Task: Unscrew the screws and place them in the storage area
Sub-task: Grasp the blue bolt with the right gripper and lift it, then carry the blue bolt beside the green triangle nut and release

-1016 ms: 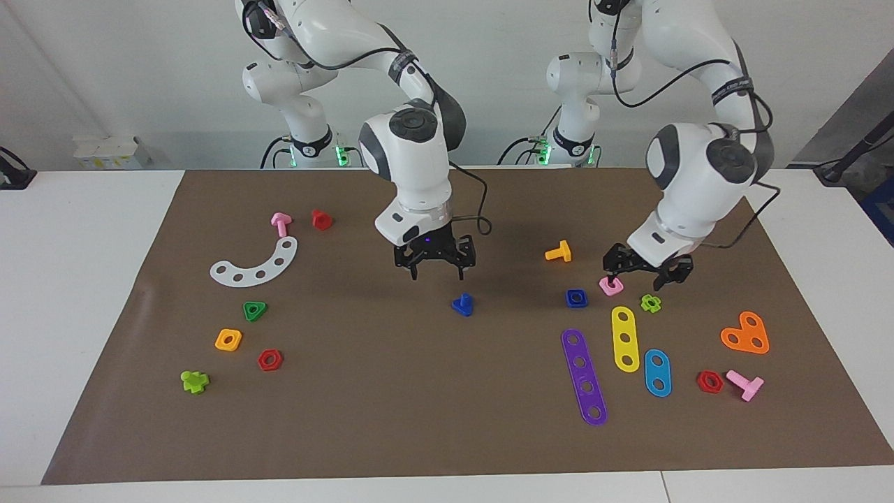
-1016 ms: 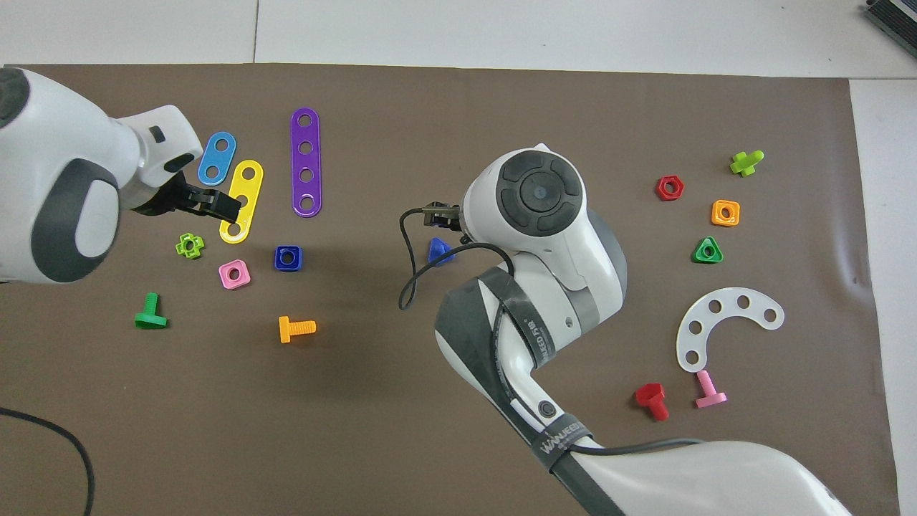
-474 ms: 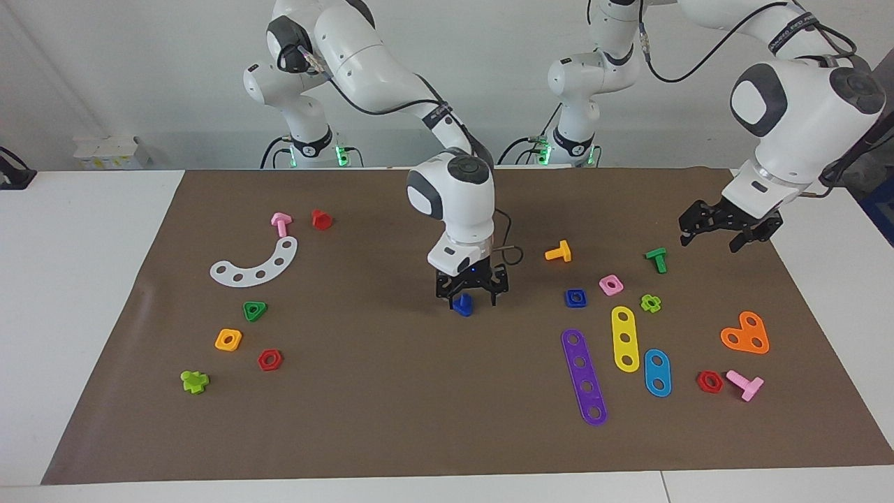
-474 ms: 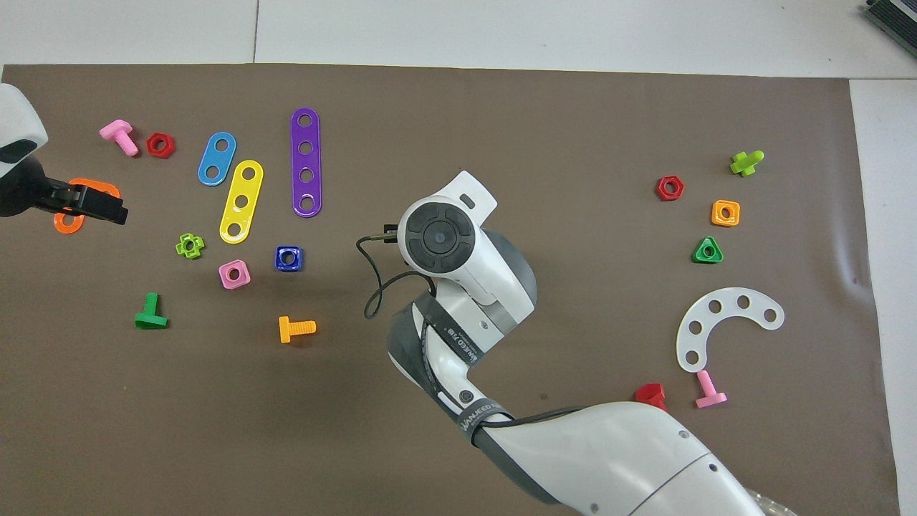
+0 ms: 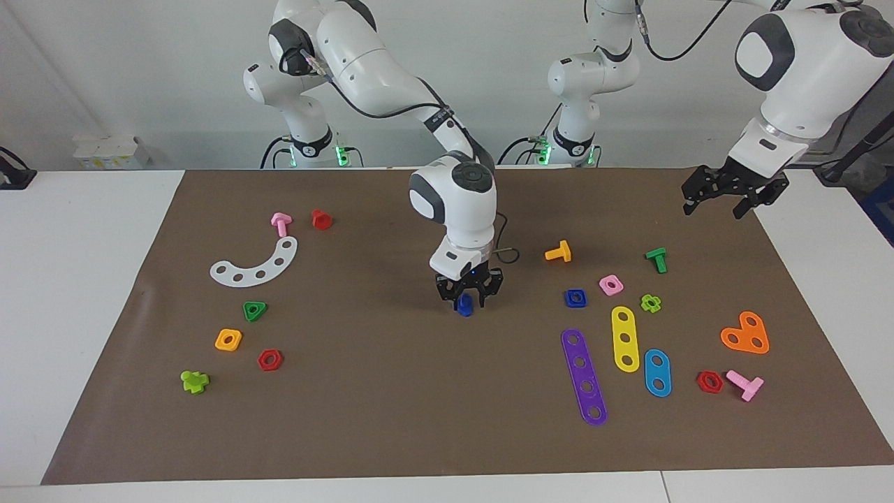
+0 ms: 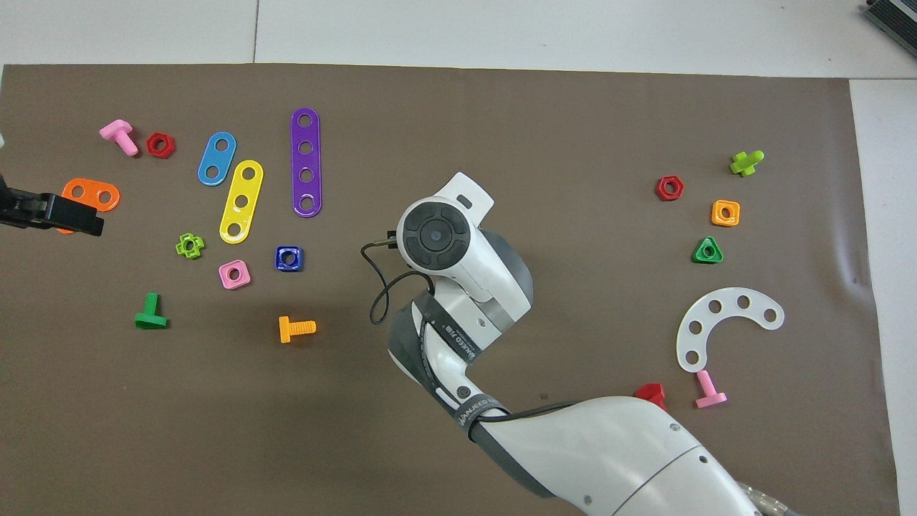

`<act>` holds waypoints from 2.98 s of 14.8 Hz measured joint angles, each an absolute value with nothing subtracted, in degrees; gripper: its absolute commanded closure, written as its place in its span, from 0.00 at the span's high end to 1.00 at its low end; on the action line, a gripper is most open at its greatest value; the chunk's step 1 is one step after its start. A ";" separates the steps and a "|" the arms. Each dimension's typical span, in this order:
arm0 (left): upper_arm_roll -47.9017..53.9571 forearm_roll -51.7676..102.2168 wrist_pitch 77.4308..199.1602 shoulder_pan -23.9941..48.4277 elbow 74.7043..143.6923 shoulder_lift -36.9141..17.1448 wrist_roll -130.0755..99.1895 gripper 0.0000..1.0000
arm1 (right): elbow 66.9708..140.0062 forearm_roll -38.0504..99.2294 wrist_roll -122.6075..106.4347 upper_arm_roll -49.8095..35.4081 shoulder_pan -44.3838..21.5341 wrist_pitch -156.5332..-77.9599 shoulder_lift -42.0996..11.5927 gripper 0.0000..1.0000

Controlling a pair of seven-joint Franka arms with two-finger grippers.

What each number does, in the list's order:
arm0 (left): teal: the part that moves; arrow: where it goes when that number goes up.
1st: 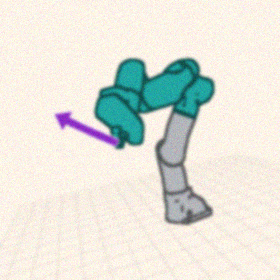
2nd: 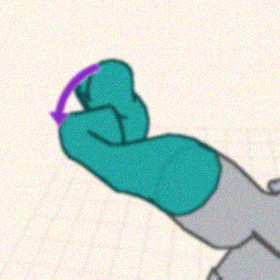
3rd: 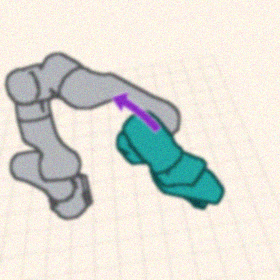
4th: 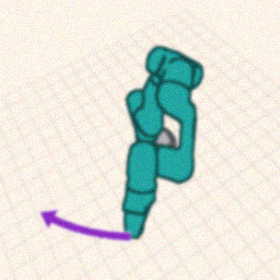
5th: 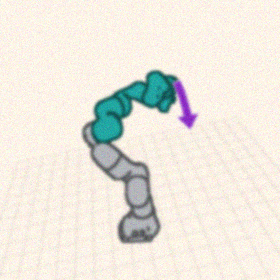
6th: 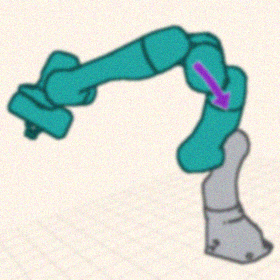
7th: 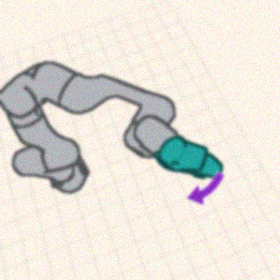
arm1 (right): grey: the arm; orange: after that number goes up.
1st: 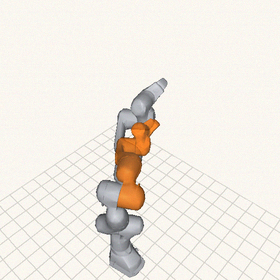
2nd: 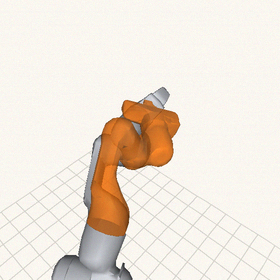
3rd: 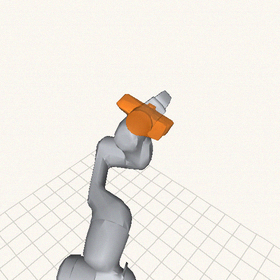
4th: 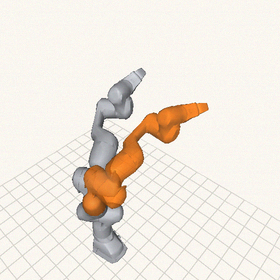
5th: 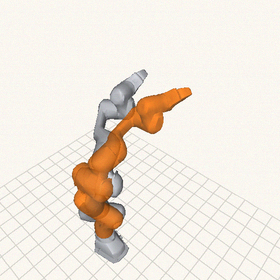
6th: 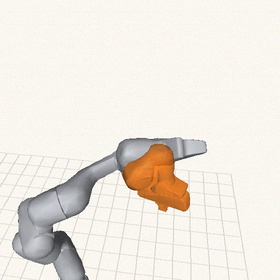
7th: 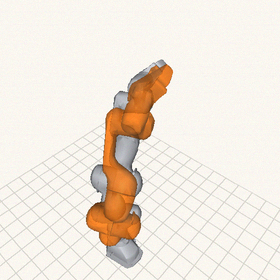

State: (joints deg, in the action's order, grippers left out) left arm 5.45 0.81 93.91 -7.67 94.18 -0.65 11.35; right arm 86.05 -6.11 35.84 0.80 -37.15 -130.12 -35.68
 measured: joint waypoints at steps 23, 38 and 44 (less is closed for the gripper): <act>5.94 0.44 93.93 -4.82 98.27 3.15 3.38 1.00 | 85.04 -5.63 35.76 0.63 -36.57 -126.13 -34.95 0.00; 6.18 -0.14 93.93 -4.78 101.30 4.10 3.58 1.00 | 104.70 1.46 9.05 0.51 -5.39 -127.68 -15.86 0.00; 6.22 1.19 93.93 -4.76 102.20 4.63 3.58 1.00 | 119.22 1.95 3.35 0.48 -2.29 -139.84 -14.71 0.00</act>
